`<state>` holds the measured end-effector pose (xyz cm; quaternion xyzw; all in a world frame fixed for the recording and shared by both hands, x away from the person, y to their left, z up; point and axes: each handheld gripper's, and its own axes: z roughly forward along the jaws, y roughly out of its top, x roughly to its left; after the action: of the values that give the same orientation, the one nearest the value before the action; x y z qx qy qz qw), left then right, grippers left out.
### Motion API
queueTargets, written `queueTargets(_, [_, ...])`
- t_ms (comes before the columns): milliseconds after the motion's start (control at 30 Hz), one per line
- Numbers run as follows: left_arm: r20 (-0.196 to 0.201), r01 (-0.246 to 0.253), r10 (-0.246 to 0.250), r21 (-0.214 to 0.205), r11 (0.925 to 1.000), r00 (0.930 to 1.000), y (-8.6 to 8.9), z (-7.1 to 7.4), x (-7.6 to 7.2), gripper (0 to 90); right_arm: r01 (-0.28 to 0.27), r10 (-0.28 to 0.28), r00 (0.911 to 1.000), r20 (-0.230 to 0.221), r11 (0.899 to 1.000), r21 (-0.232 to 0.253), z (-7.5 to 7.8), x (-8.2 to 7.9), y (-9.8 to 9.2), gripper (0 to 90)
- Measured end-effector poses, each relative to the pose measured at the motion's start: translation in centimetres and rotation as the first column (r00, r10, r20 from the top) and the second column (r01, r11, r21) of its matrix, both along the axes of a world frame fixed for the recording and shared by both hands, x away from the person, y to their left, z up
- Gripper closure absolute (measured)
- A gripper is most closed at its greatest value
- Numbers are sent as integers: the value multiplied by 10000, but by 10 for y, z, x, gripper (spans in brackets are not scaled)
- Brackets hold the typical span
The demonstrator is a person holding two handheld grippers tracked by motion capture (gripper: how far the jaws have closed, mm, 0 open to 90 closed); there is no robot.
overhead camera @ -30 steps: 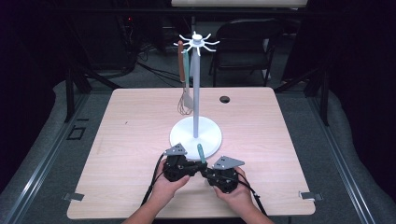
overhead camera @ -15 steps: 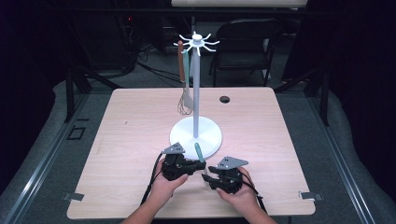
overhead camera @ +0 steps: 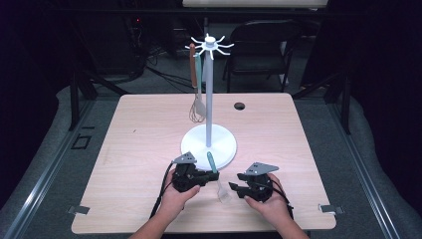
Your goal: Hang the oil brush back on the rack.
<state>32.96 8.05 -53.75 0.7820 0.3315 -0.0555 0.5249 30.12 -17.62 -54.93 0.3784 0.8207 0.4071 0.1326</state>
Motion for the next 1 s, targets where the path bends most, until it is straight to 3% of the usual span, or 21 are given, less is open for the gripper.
queueTargets(400, [-10, 27, -28, -76, 10000, 10000, 0, 1, 0, 847, 884, -879, 9960, 159, 9955, -341, -12, 11, -12, 483])
queueTargets(800, [-26, 362, -363, -235, 9991, 9993, 1, 7, -1, 848, 1018, -1009, 9946, 227, 9939, -428, -16, 14, -13, 459])
queueTargets(1000, [182, 593, -596, 128, 9982, 9981, 2, 20, 1, 848, 1011, -1003, 9947, 216, 9939, -439, -17, 15, -13, 454])
